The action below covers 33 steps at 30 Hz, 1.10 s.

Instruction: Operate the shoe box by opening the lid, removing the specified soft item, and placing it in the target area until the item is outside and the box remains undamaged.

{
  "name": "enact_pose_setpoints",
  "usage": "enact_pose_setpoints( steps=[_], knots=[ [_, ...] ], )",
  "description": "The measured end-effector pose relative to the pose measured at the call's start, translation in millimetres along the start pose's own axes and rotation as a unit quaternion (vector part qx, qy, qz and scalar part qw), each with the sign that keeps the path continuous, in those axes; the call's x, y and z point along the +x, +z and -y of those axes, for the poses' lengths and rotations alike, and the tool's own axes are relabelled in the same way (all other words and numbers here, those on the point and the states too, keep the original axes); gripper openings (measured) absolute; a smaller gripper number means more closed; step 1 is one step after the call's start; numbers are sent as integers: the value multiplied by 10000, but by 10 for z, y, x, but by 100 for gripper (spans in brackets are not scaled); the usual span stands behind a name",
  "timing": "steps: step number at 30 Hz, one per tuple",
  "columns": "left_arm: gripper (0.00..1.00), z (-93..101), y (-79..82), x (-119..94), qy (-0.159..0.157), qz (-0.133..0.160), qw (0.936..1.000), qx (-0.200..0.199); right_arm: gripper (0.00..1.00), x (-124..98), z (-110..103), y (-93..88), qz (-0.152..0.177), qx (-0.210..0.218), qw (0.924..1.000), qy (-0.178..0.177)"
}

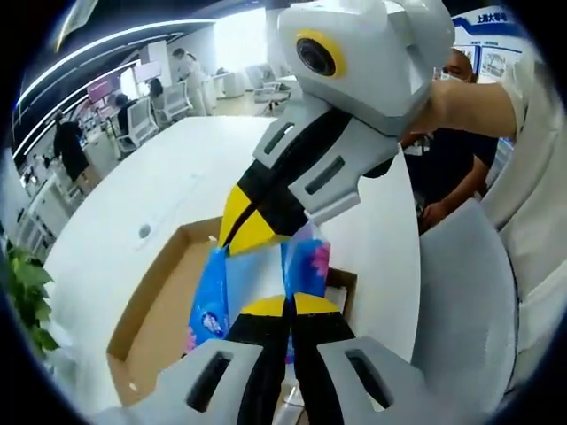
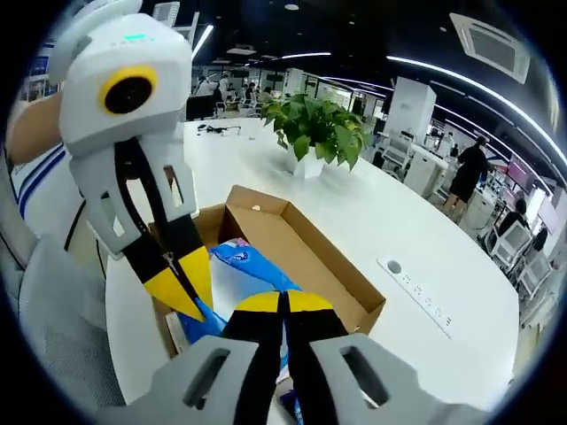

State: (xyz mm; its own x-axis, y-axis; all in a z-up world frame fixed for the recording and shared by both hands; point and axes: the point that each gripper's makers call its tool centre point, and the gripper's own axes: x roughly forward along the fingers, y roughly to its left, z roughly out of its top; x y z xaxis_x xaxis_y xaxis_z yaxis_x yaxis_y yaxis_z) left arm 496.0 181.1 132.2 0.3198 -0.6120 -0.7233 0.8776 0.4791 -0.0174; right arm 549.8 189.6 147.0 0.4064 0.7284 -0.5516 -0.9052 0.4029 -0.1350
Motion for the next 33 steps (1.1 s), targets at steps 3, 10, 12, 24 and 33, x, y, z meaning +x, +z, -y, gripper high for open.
enact_pose_setpoints(
  steps=[3, 10, 12, 24, 33],
  knots=[
    [0, 43, 97, 39, -83, 97, 9999, 13, 0, -90, 51, -7, 24, 46, 10000, -48],
    [0, 157, 302, 158, -211, 237, 9993, 178, 0, -273, 180, -98, 10, 98, 9997, -205],
    [0, 192, 364, 198, -244, 271, 9991, 214, 0, -318, 216, -125, 2, 109, 9996, -251],
    [0, 377, 749, 454, -437, 414, 9973, 431, 0, -663, 454, -336, -71, 245, 9982, -535],
    [0, 476, 978, 643, -574, 467, 9957, 562, 0, -898, 651, -497, -125, 373, 9966, -730]
  ],
)
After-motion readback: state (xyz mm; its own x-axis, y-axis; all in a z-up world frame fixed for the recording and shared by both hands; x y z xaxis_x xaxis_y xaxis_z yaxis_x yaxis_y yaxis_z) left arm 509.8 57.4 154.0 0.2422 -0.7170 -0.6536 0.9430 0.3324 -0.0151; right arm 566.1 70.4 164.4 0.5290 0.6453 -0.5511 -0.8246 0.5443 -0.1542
